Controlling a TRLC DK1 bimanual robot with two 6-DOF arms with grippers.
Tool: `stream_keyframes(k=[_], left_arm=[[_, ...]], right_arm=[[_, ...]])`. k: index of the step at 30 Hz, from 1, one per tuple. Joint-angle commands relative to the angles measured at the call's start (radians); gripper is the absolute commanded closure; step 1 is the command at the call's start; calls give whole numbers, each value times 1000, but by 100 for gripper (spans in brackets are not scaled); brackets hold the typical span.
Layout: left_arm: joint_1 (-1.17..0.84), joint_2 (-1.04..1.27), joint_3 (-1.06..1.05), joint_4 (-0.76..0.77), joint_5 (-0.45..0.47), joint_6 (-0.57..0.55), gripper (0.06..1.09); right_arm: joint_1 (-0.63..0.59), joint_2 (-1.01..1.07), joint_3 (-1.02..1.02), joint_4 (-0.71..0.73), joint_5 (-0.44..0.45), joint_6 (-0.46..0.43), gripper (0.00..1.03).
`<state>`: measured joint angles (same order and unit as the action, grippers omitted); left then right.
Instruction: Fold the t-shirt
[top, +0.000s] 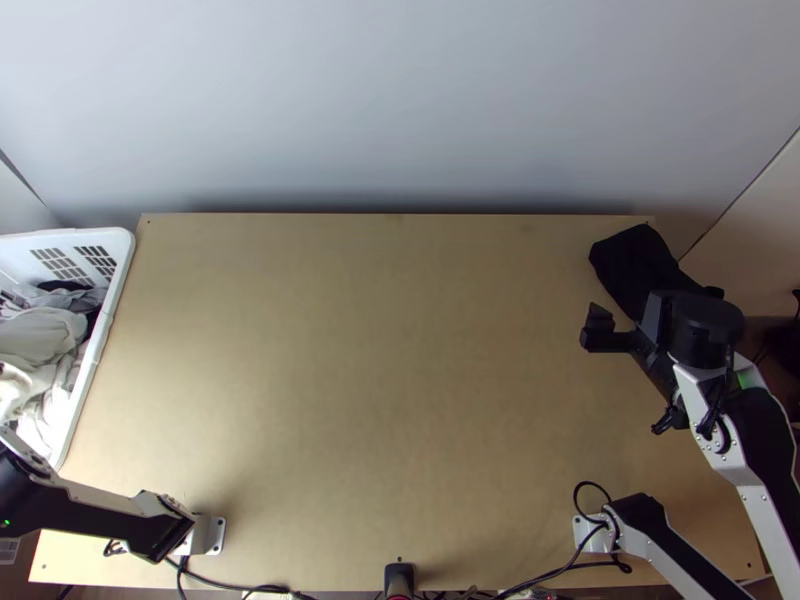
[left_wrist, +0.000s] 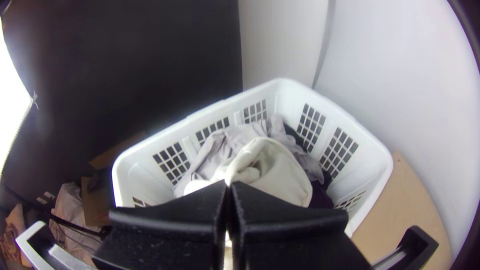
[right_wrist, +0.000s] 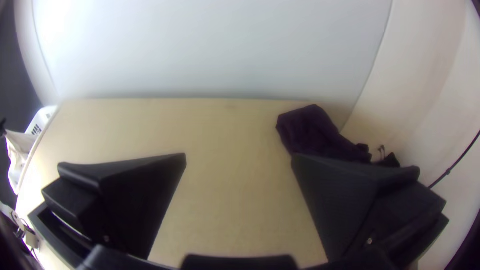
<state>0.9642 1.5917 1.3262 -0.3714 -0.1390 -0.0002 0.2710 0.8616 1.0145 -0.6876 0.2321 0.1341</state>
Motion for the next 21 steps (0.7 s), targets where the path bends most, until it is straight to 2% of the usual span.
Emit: stream_keyframes(k=[1, 7, 12, 15, 21], left_arm=[[-51, -141, 146, -70, 18, -38, 105], [-111, -208, 321, -144, 91, -78, 105], [-225, -263, 444, -173, 108, -78, 105], [-320, -305, 472, -173, 141, -70, 105], [-552, -335, 538, -181, 147, -67, 105]], right_arm=[[25, 4, 1, -6, -17, -57, 5], [31, 5, 19, -23, -16, -105, 5], [37, 2, 30, -44, -16, -126, 5], [37, -3, 36, -64, -16, -131, 5], [39, -18, 41, -90, -16, -151, 5]])
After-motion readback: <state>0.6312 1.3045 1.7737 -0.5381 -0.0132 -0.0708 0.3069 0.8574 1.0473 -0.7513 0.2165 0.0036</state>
